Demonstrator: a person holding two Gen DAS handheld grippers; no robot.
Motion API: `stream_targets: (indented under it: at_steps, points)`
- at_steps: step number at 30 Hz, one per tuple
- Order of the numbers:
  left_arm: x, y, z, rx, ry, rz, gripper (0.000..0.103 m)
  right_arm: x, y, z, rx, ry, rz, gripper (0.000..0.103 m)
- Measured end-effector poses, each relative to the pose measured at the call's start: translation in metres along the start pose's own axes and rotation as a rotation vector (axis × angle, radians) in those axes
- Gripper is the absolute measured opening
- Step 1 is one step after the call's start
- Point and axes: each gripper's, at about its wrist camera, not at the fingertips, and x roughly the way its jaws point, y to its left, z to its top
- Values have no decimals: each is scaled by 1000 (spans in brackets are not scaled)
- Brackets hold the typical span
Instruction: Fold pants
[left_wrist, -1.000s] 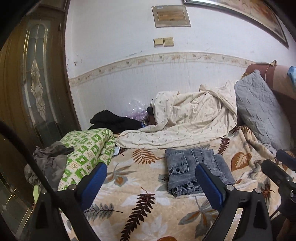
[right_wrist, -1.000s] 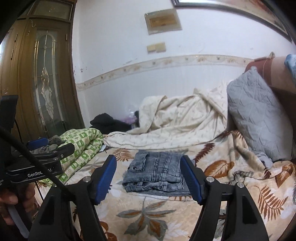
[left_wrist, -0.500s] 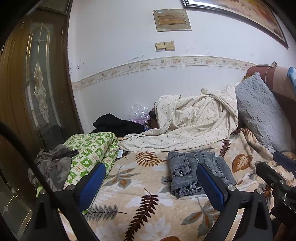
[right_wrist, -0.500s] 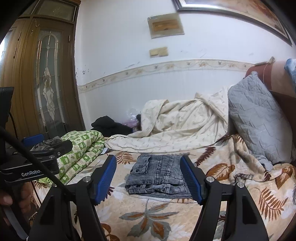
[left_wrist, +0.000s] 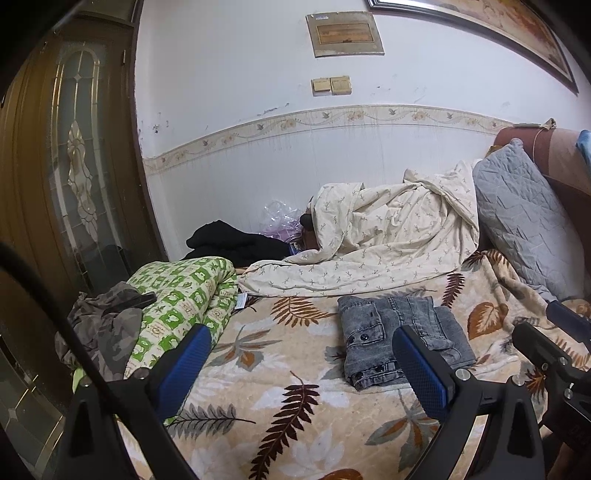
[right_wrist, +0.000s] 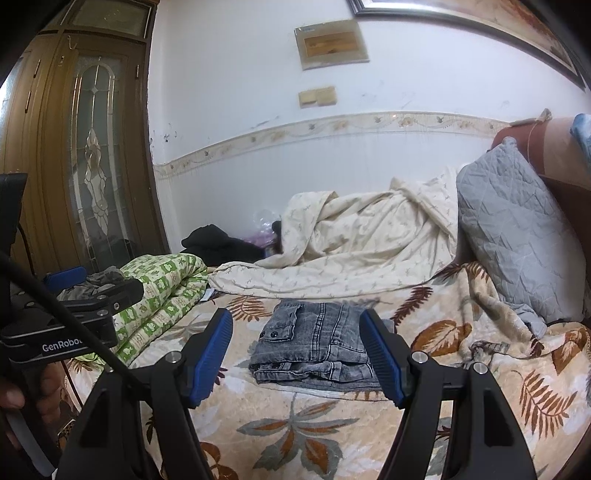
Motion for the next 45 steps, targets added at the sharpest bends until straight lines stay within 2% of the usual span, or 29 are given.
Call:
stream_targets:
  at_steps: [45]
  points:
    - [23,3,-14,-14,34,20,100,27,4,-15,4,70,8,72]
